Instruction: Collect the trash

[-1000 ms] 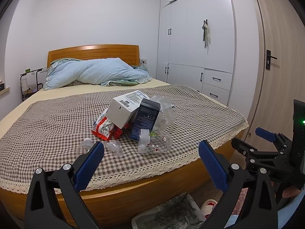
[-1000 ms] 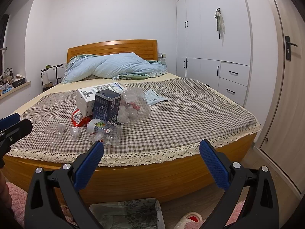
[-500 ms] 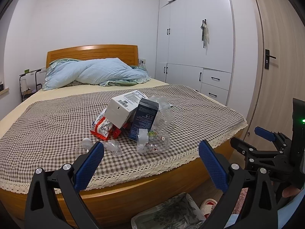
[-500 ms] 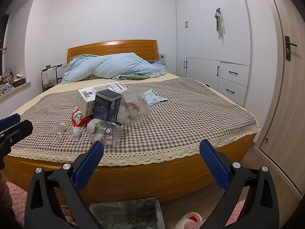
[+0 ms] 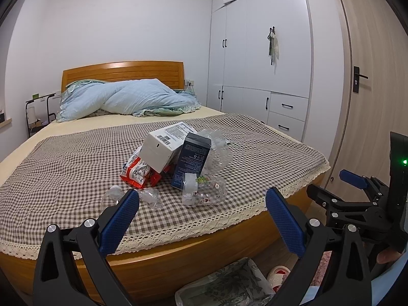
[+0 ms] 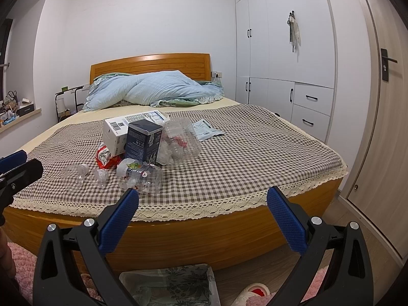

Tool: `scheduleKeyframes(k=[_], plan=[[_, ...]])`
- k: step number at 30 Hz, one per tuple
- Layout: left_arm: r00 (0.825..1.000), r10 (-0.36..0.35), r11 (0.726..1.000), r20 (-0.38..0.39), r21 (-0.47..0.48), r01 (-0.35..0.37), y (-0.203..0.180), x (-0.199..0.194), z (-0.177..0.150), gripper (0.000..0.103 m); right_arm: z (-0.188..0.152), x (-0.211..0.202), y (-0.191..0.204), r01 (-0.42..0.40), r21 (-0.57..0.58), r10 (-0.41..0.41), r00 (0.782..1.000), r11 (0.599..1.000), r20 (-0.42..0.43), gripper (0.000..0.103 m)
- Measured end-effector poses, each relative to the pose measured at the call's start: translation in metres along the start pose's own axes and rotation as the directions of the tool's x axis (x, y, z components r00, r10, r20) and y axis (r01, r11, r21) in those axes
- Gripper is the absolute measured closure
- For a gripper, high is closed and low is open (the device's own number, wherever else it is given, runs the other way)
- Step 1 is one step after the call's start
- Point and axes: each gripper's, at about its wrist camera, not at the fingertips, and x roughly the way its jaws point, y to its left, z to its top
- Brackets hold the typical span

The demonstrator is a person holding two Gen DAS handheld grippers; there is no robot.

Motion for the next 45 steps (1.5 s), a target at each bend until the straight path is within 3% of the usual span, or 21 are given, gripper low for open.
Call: scheduleKeyframes(k=[29,33,39,45], plan=[[1.0,0.019,1.0,-0.017,0.013,-0.019,-0.005,0.003,0.007,0.007,0.0,0.008,-0.003,-0.047,-0.006,0.047,0.999,0.999,-0.009,0.006],[0.999,0.038,0.999,-0.032,0.022,-0.038,-0.008,0.006,0.012,0.007,0.002,0.014,-0.005,-0.066,-0.004,0.066,0.998,0.998,-0.014,0.006],[0.997,0.046,0.999,-0.057,0.013,-0.046,-0.005,0.013,0.019,0.007,0.012,0.027,-0.011,-0.028,0.0,0.028,1.0,1.0,-0.002,0.006],[0.997,0.033,0.999,-0.064,0.004,-0.033,0.0,0.021,0.027,0.007,0.024,0.043,-0.014,-0.059,0.012,0.059,0.998,0.998,-0.003,0.006]])
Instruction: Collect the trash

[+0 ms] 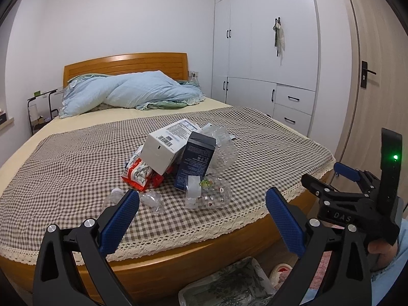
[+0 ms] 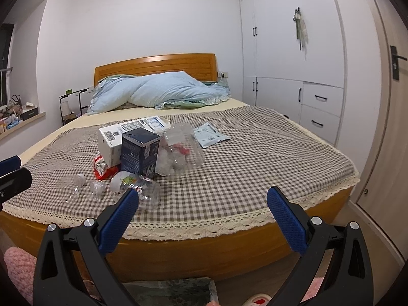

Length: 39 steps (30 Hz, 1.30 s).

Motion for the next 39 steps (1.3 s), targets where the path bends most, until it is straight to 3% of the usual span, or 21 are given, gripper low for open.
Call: scheduleKeyframes(k=[8,14,26,39], plan=[[1.0,0.003,1.0,-0.026,-0.012,-0.003,0.009,0.019,0.009,0.007,0.01,0.024,-0.003,-0.006,0.001,0.006,1.0,1.0,-0.019,0.006],[0.998,0.054,0.998,-0.033,-0.013,-0.054,0.017,0.036,0.017,0.007,0.014,0.041,-0.002,-0.028,0.0,0.028,0.999,1.0,-0.022,0.006],[0.997,0.065,0.998,-0.052,0.013,-0.065,0.019,0.061,0.034,0.007,0.031,0.071,-0.005,-0.11,0.038,0.11,0.994,0.993,0.002,0.006],[0.98,0.145,0.989,-0.139,0.039,-0.141,0.029,0.101,0.059,0.007,0.063,0.117,-0.021,-0.12,0.095,0.119,0.993,0.988,0.02,0.006]])
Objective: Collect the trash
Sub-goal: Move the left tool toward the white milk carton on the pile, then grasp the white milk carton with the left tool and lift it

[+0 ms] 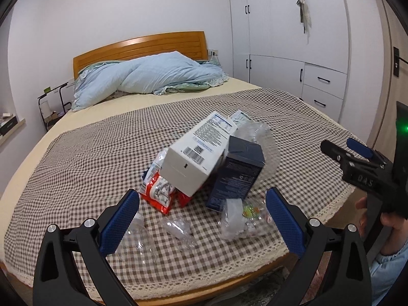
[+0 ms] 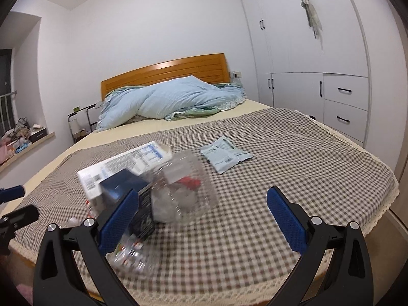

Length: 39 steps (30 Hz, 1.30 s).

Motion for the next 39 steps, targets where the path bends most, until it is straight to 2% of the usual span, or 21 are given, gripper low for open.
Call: scheduleKeyframes(k=[6,11,14,18,22,24,27,31,34,39], plan=[[1.0,0.025,0.999,-0.002,0.028,-0.025,-0.001,0.01,0.016,0.007,0.016,0.024,-0.016,-0.015,0.028,0.015,1.0,0.999,0.011,0.006],[0.999,0.033,0.999,-0.022,0.039,-0.032,0.0,0.022,0.026,0.007,0.007,0.042,-0.032,-0.005,0.02,0.005,1.0,1.0,-0.007,0.006],[0.997,0.045,0.998,-0.06,0.054,-0.042,0.002,0.033,0.032,0.007,0.005,0.045,-0.041,0.009,0.023,-0.009,1.0,1.0,-0.011,0.006],[0.99,0.086,0.99,-0.111,0.119,-0.073,0.0,0.05,0.046,0.007,0.005,0.049,-0.055,0.037,0.044,-0.037,0.999,0.998,-0.002,0.006],[0.977,0.08,0.979,-0.196,0.201,-0.039,-0.009,0.074,0.062,0.007,0.005,0.058,-0.071,0.033,0.095,-0.031,0.999,0.995,-0.026,0.006],[0.962,0.1,0.969,-0.254,0.244,-0.037,-0.013,0.09,0.069,0.007,0.004,0.063,-0.075,0.032,0.099,-0.028,0.999,0.995,-0.042,0.006],[0.945,0.112,0.969,-0.309,0.245,-0.035,-0.009,0.106,0.075,0.007,0.0,0.07,-0.074,0.022,0.092,-0.015,0.997,0.996,-0.077,0.006],[0.898,0.088,0.981,-0.431,0.196,-0.002,0.007,0.13,0.077,0.007,-0.003,0.073,-0.069,0.026,0.053,-0.021,0.995,0.998,-0.093,0.006],[0.867,0.111,0.976,-0.485,0.217,-0.004,0.012,0.142,0.071,0.007,-0.004,0.074,-0.065,0.034,0.037,-0.03,0.994,0.999,-0.101,0.006],[0.857,0.125,0.96,-0.499,0.279,0.022,0.006,0.147,0.068,0.007,-0.006,0.081,-0.063,0.045,0.035,-0.04,0.991,0.998,-0.128,0.006]])
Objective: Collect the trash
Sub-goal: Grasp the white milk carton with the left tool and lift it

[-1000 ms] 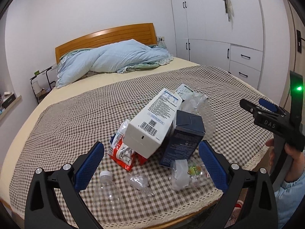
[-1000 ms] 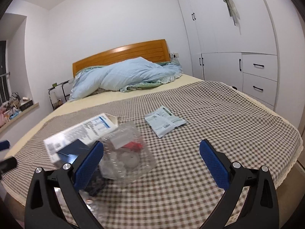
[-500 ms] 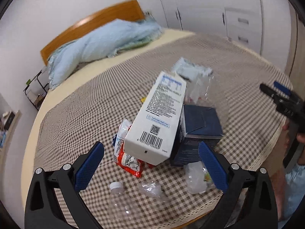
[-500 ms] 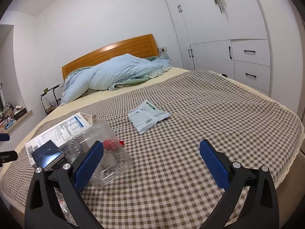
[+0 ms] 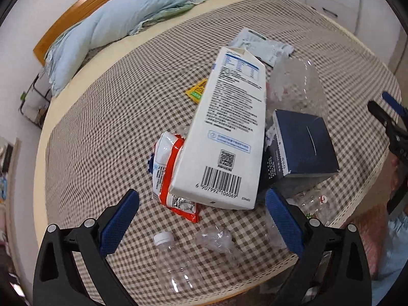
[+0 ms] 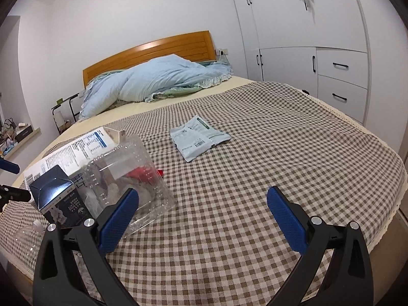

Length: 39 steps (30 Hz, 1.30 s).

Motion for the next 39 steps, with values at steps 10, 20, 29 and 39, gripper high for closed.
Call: scheduleKeyframes(k=[10,20,29,39], plan=[[0.994,0.088,0.987,-0.063,0.143,-0.079,-0.02,0.019,0.023,0.007,-0.004,0.007,-0.001,0.017,-0.007,-0.018,0.999,1.0,-0.028,0.006],[0.99,0.116,0.974,-0.079,0.202,-0.098,-0.028,0.04,0.05,0.007,-0.008,0.019,-0.001,0.008,-0.005,-0.008,0.996,1.0,-0.09,0.006],[0.992,0.1,0.982,-0.083,0.169,-0.085,-0.027,0.06,0.057,0.011,-0.012,0.029,0.005,-0.021,-0.017,0.018,0.991,1.0,-0.134,0.006],[0.991,0.092,0.985,-0.097,0.153,-0.077,-0.031,0.074,0.066,0.019,-0.014,0.033,0.011,-0.025,-0.037,0.019,0.989,0.999,-0.15,0.006]])
